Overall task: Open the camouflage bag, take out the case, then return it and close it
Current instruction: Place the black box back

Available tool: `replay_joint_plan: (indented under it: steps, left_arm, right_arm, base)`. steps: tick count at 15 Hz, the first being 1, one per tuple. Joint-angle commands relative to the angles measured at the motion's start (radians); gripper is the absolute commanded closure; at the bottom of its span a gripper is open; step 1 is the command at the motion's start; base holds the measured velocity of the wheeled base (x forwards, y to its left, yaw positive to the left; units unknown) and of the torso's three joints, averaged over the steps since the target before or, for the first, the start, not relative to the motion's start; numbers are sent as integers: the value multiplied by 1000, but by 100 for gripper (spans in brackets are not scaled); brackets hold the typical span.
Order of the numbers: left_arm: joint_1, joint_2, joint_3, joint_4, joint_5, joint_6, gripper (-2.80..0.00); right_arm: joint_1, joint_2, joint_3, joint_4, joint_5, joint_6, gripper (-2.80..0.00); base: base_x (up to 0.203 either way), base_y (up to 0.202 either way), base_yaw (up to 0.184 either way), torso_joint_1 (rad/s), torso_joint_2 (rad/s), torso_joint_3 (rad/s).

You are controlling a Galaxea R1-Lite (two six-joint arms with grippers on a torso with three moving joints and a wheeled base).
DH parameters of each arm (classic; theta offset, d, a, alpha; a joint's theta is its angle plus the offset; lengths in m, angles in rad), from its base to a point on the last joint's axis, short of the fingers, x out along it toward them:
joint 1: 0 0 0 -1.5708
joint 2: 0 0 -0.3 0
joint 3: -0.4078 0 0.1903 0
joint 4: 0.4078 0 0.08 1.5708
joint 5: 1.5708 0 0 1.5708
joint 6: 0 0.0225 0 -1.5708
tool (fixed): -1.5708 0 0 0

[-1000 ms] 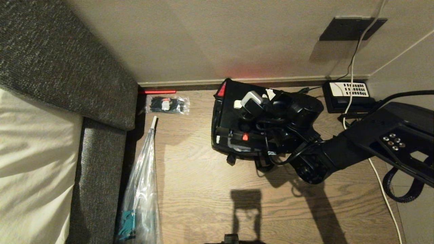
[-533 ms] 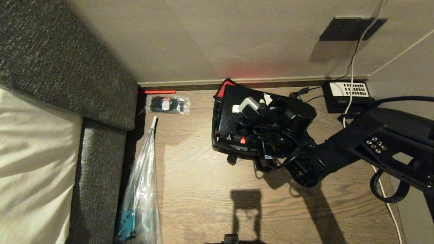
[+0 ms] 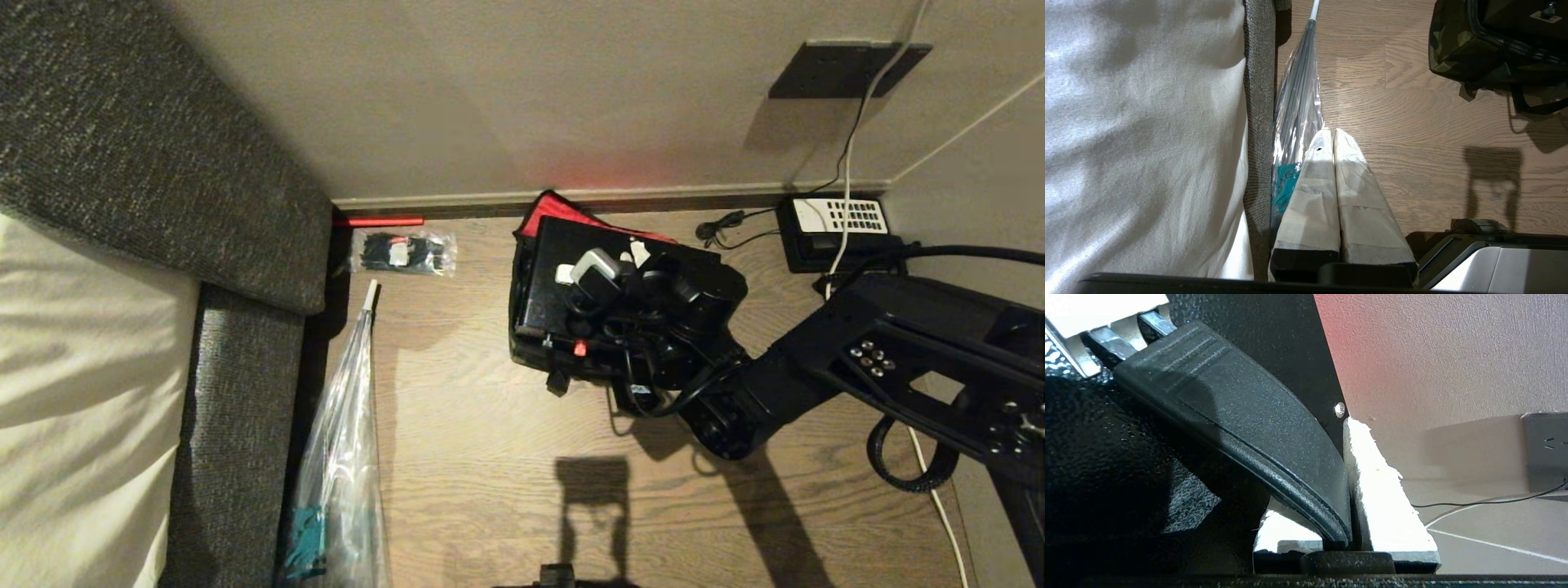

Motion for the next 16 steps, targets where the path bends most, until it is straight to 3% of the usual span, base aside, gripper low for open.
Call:
replay_joint_plan:
  steps: [1,10,16]
  left_arm:
    - [0,2,0,0,0,0,0]
    - [0,2,0,0,0,0,0]
    - [0,7,0,0,0,1,0]
  right_arm:
    - [1,36,-9,-11,-3,-4,0]
    - [-5,160,-166,-8,-4,7,0]
    - [-45,228,-186,0,-4,29,0]
  base:
    - [0,0,0,0,0,0]
    - [0,0,0,0,0,0]
    - [0,0,0,0,0,0]
